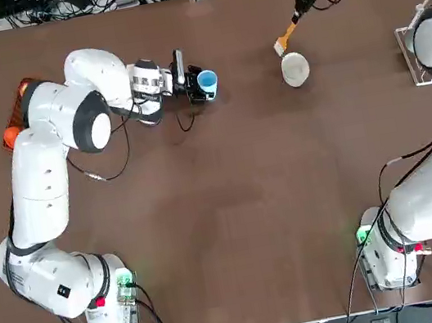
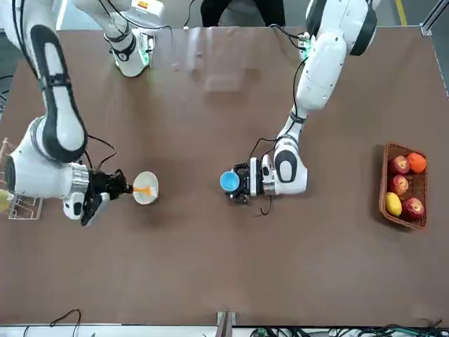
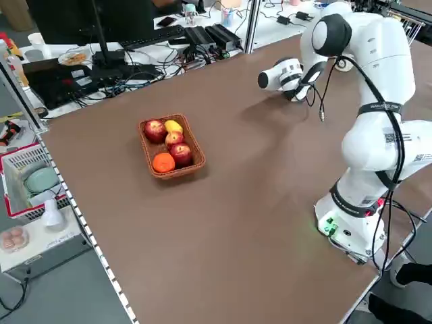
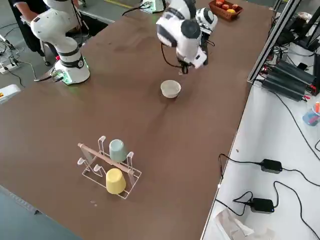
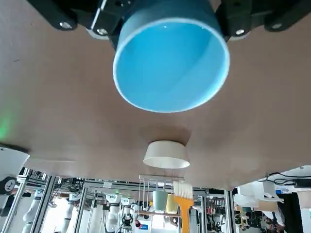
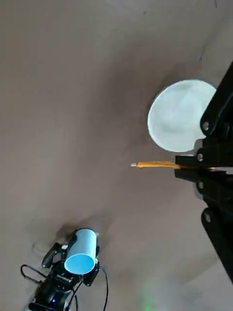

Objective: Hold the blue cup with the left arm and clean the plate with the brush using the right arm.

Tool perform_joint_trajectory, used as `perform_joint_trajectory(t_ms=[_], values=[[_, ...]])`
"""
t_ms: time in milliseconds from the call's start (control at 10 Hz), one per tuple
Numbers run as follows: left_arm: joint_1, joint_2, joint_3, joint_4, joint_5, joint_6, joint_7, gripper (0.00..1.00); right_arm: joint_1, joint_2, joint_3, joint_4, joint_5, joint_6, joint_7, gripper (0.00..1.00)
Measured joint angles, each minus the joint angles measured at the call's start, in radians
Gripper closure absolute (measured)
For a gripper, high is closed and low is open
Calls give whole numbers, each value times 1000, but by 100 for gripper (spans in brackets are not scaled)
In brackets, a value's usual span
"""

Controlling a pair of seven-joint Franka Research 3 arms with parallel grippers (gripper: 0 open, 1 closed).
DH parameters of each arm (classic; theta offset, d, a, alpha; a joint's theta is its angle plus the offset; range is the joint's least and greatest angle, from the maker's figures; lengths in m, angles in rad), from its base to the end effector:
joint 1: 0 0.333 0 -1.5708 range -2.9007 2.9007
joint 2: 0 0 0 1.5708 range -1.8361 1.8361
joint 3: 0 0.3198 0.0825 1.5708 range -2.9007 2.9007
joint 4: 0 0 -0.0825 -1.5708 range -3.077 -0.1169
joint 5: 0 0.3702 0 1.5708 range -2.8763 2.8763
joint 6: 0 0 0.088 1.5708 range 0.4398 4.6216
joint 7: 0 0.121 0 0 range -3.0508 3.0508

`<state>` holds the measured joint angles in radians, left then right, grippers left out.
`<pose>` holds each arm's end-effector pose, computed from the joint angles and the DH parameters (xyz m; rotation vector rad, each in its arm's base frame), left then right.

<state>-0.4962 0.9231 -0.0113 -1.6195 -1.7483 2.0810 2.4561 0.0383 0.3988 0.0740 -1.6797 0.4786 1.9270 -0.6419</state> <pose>0.5540 -0.3776 0.0955 1.4184 -1.4204 0.9622 0.6295 0.1047 0.3647 -2.5569 -0.7159 0.0306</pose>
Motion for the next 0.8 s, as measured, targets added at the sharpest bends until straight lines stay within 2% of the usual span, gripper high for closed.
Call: perform_joint_trajectory(t_ms=[400, 800], values=[[0, 0, 1, 0, 0, -1, 29, 32, 268, -5, -28, 112, -235, 24, 222, 96], [0, 0, 1, 0, 0, -1, 31, 32, 465, 2, -33, 213, -410, 32, 370, 96]])
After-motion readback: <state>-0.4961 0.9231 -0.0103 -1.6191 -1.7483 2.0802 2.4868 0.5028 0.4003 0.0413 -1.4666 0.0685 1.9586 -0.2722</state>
